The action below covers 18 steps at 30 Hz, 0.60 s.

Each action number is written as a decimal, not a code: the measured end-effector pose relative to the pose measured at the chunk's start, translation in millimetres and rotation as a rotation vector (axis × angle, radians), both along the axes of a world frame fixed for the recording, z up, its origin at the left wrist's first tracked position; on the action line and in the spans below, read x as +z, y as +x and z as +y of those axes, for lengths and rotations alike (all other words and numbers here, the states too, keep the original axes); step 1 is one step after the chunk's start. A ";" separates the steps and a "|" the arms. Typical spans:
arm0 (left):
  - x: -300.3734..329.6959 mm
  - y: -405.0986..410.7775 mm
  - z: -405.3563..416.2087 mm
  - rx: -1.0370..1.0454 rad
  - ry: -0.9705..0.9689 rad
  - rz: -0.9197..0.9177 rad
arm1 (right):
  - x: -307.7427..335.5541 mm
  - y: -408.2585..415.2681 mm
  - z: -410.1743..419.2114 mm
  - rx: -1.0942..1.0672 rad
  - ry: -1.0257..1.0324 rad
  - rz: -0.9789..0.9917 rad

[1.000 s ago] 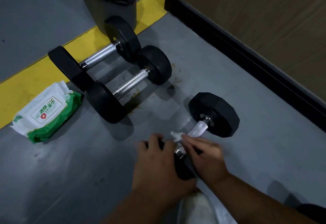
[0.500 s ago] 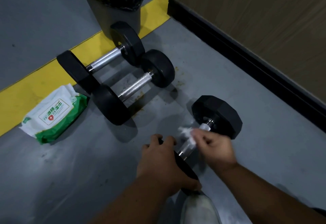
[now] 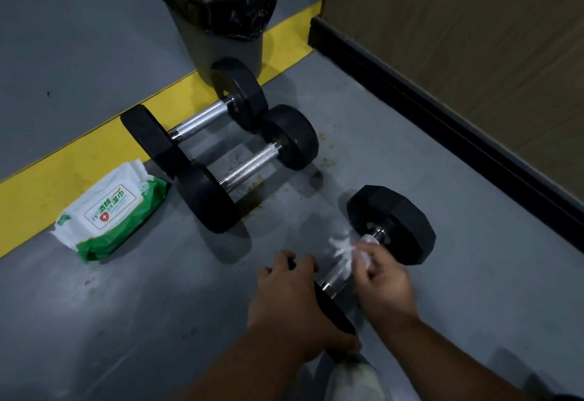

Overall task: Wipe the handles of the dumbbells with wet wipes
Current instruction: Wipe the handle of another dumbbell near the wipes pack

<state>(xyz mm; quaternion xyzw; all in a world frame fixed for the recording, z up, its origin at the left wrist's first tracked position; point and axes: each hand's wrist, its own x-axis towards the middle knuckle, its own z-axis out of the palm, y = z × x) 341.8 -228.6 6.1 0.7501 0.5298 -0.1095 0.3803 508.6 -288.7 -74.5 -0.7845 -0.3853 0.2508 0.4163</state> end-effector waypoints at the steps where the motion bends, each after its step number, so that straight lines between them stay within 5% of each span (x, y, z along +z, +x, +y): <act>1: 0.1 0.3 -0.2 -0.003 0.009 -0.003 | -0.5 -6.1 -7.4 0.101 0.006 -0.093; 4: 0.6 0.0 -0.5 -0.004 0.015 0.002 | 2.8 3.5 -8.3 0.210 0.008 -0.106; 8: -1.5 -1.5 -2.2 0.008 0.024 0.007 | -4.0 18.4 7.8 -0.094 0.058 0.103; 14: -3.7 -2.4 -3.5 -0.006 0.056 -0.026 | -3.8 3.0 -15.5 0.381 0.150 -0.216; 18: -3.9 -3.8 -3.7 0.007 0.054 -0.026 | -8.6 24.4 9.4 -0.075 0.060 -0.124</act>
